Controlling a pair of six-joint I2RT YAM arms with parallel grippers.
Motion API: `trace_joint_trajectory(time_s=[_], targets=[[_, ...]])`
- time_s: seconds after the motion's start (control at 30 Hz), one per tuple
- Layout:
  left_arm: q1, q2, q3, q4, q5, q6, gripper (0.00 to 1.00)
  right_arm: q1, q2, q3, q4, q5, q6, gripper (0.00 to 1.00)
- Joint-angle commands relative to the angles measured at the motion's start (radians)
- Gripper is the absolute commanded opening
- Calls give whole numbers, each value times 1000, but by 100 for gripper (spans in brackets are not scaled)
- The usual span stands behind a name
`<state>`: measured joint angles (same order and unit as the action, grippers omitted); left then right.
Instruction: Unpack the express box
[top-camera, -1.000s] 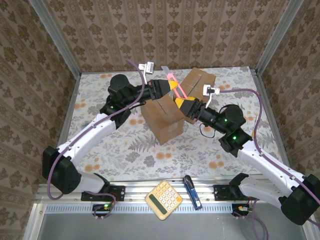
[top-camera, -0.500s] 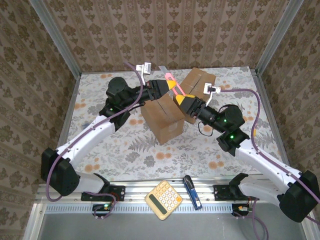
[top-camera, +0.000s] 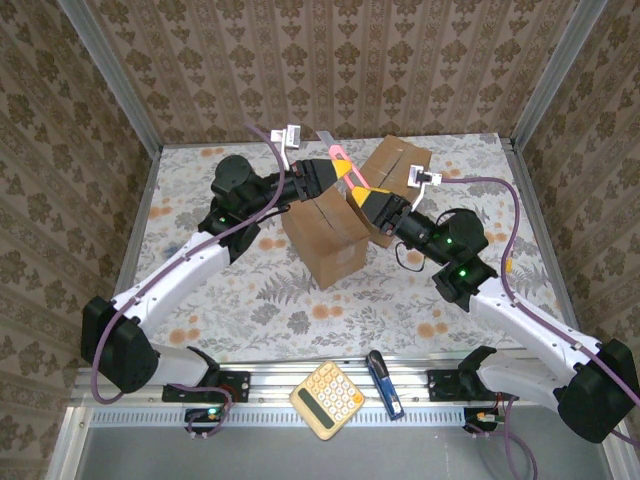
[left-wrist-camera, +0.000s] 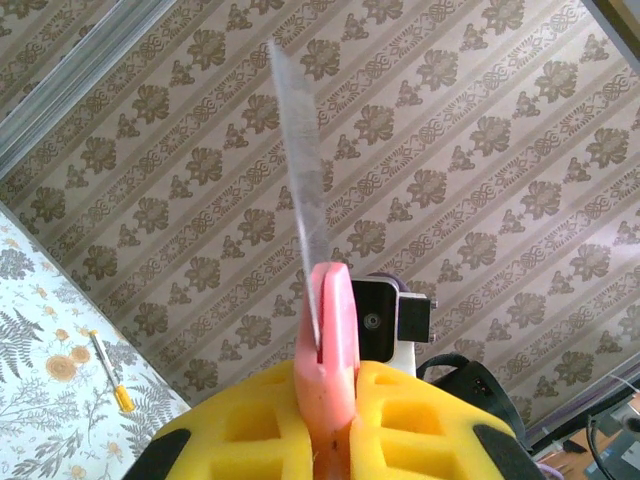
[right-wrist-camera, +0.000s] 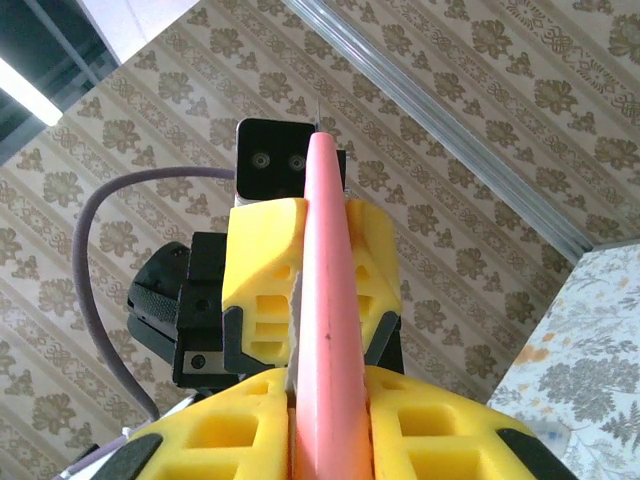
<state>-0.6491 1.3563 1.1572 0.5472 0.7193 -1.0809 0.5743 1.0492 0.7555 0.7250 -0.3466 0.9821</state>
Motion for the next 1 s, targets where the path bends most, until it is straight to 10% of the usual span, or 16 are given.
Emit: trace_joint_trajectory(time_s=[0.0, 0.1, 0.3, 0.6, 0.97], targets=[[3, -8, -26, -14, -10, 13, 0, 5, -15, 18, 112, 36, -12, 10], [3, -9, -29, -8, -9, 15, 8, 7, -21, 19, 95, 48, -17, 0], [32, -45, -46, -29, -8, 40, 100, 16, -51, 48, -57, 90, -81, 0], [118, -216, -41, -409, -84, 248, 100, 63, -60, 239, -555, 251, -310, 0], [186, -284, 37, -1069, -458, 420, 88, 162, 217, 697, -1156, 487, -610, 0]])
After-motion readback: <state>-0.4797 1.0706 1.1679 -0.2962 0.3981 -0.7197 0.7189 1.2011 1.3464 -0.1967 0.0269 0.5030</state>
